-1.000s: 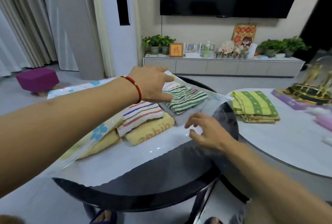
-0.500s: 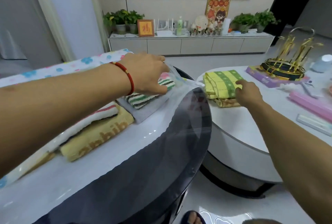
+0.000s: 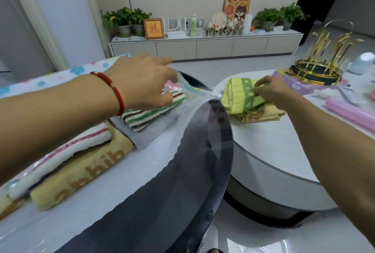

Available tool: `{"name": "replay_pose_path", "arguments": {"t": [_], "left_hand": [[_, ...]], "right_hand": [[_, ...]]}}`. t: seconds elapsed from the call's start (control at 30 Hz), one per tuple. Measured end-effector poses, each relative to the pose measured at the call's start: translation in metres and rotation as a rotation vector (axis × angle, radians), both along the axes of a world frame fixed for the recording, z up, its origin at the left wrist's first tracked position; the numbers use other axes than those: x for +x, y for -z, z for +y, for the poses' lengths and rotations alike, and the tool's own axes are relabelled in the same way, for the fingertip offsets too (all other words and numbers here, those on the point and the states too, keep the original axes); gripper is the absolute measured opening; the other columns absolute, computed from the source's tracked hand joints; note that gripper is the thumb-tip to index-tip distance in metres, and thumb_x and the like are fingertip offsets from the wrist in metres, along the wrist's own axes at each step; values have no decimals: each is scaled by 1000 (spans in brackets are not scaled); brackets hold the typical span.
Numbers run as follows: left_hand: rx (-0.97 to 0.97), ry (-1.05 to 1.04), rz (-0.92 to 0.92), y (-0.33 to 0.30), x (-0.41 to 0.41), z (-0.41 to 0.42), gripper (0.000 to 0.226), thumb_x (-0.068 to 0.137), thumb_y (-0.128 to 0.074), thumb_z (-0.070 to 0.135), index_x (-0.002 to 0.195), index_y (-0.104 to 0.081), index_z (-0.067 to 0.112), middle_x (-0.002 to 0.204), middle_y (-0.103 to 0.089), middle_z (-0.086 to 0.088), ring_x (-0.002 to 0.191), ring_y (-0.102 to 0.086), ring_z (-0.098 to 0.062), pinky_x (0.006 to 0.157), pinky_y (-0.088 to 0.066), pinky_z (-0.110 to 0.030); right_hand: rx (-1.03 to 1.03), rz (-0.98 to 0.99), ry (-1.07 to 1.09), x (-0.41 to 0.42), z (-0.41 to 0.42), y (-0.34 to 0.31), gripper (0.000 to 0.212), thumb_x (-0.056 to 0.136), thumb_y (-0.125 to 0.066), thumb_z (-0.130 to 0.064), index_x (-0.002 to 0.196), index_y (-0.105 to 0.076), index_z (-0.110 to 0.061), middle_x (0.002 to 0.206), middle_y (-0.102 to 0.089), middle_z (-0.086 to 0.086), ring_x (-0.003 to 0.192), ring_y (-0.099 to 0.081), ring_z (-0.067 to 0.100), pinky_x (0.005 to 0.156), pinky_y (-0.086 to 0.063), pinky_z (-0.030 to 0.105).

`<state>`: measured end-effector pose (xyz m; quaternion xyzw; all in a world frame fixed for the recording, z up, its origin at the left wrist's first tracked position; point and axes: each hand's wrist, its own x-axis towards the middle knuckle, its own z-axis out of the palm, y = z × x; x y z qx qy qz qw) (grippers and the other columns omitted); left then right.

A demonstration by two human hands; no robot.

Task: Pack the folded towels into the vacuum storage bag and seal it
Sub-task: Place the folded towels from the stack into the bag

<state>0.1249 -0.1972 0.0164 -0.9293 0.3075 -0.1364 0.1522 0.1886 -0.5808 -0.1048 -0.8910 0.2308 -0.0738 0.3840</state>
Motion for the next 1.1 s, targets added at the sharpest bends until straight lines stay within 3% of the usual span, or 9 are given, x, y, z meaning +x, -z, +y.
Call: {"name": "replay_pose_path", "arguments": {"t": [0.13,0.3,0.53,0.67,0.77,0.87,0.93,1.0,1.1], "left_hand": [[22,-47,-16,-11,-17,20,45,88,-47,56,131,-54,44,151,-42,3,120,-52,-33,72,-45,-39],[-29,-166,45,-32,-49,62,47,87,-50,53,132,-52,42,134,-59,-1,113,-58,-30,72,-45,-38],[16,-284,71,-72,-74,101,57,91,-51,42,146,-40,38,142,-53,-3,121,-54,-28,76,-43,-36],[-39,-263,139,-94,-71,104,61,94,-49,42,152,-34,29,153,-42,-5,135,-43,-30,100,-42,-39],[-73,-260,155,-106,-65,101,62,94,-48,44,152,-34,26,154,-40,-5,136,-42,-30,105,-40,-39],[-67,-264,149,-110,-58,102,64,93,-46,47,152,-32,27,155,-40,-6,135,-43,-30,105,-41,-39],[-67,-264,149,-110,-56,103,65,93,-45,48,153,-31,29,155,-39,-6,134,-44,-30,105,-41,-40],[-76,-256,155,-105,-57,102,64,93,-46,48,153,-30,30,155,-39,-5,135,-44,-29,104,-41,-40],[-70,-224,134,-96,-58,99,63,94,-46,49,152,-31,30,152,-44,-7,131,-48,-30,101,-43,-40]], "right_hand": [[290,-104,-95,-54,25,-32,18,95,-69,-16,109,-75,-6,113,-73,24,88,-63,30,91,-57,49],[456,-100,-293,-151,62,-92,17,96,-62,-10,94,-79,-13,91,-72,17,71,-71,24,57,-59,31],[642,53,-729,-226,163,-134,20,87,-64,-16,102,-76,-9,94,-70,13,70,-68,20,54,-56,26],[796,49,-916,-204,261,-119,23,88,-60,-6,102,-78,-13,92,-74,10,71,-71,19,60,-61,28],[963,-194,-795,-162,335,-102,24,88,-61,0,97,-79,-14,96,-75,11,82,-71,25,67,-62,33],[841,-385,-593,-121,377,-79,22,94,-64,-1,103,-79,-14,112,-74,17,97,-67,33,80,-61,36],[661,-281,-554,-109,384,-55,26,98,-64,-10,122,-73,-14,120,-68,20,97,-66,27,74,-61,26],[620,-98,-559,-110,380,-33,35,100,-59,-11,134,-65,-12,108,-69,20,84,-73,29,66,-64,33],[449,-139,-622,-117,357,-20,30,92,-54,-8,116,-71,-13,85,-76,12,61,-75,27,53,-60,30]]}}
